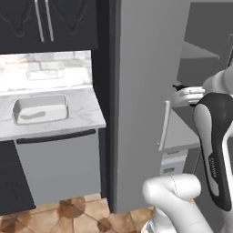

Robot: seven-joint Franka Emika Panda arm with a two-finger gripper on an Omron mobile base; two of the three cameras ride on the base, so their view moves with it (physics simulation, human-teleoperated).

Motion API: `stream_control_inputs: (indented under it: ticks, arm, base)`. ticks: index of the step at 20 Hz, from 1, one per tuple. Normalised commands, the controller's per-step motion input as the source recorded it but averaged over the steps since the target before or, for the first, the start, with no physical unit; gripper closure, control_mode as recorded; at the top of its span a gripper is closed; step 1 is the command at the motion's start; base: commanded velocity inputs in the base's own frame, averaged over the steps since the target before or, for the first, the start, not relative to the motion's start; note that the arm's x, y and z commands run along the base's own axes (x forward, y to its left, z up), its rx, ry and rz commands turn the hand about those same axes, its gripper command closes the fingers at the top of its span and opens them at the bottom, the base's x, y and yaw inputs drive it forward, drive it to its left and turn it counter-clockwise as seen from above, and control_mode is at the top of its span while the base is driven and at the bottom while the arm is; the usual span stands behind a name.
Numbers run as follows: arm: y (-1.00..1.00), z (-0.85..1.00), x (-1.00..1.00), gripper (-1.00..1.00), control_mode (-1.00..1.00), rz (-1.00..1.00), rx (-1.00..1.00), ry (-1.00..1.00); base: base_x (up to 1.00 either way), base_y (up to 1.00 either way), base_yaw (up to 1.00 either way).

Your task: Take the eggplant and squash out of the freezer and place them in the tupperware container on the counter. Then put the tupperware containing the vegetables back in the freezer.

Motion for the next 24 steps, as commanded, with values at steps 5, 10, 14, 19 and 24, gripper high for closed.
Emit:
stream_control_inputs:
  ticks: [5,10,14,19,24]
  arm:
    - [0.00,0.00,0.00,1.00,1.00,0.00,0.00,0.00]
    - [0.00,0.00,0.00,1.00,1.00,0.00,0.00,0.00]
    - [0.00,0.00,0.00,1.00,1.00,0.00,0.00,0.00]
    - [0.00,0.00,0.00,1.00,1.00,0.00,0.00,0.00]
    - [0.00,0.00,0.00,1.00,1.00,0.00,0.00,0.00]
  base:
    - [0.16,1.00,0.04]
    - [0.60,1.00,0.00]
    - [0.72,0.99,0.00]
    - [0.66,0.85,0.00]
    - [0.57,0.52,0.00]
